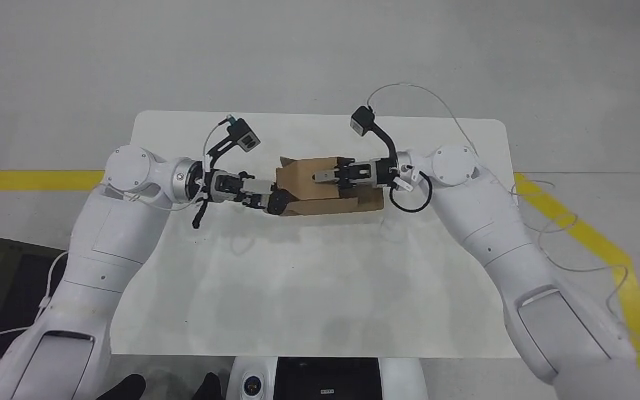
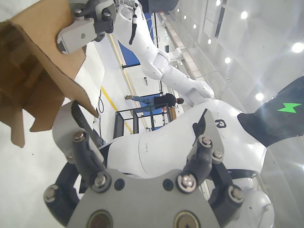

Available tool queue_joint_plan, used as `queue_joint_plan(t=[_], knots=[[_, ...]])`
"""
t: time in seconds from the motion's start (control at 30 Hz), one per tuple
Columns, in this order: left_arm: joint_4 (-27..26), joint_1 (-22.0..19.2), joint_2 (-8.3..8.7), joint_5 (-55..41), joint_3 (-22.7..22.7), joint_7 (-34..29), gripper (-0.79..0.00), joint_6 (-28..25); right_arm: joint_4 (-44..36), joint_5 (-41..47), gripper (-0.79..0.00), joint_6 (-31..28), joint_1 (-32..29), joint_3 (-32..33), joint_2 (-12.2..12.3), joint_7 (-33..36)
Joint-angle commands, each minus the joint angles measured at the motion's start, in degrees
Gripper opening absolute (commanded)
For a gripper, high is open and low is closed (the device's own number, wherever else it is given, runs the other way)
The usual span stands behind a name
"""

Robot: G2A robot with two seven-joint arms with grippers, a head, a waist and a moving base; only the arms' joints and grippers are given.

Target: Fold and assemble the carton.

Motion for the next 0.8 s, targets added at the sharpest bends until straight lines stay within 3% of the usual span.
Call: queue_joint_plan(t=[0.0,0.4,0.77], knots=[[-0.64,0.34,0.13,-0.15,-0.37,0.00,0.000,0.17,-0.32,-0.46,-0.785,0.21,-0.19,0.00,-0.04,-0.21],[-1.56,0.07,-0.36,-1.06,0.86,2.01,0.000,0.99,-3.01,-2.49,-0.785,1.56,-0.70,-0.43,-0.55,-0.58],[-0.30,-0.55,-0.87,2.25,2.17,5.36,0.000,-1.56,-4.98,-1.55,-0.785,1.51,-1.06,-0.33,-1.03,1.16]])
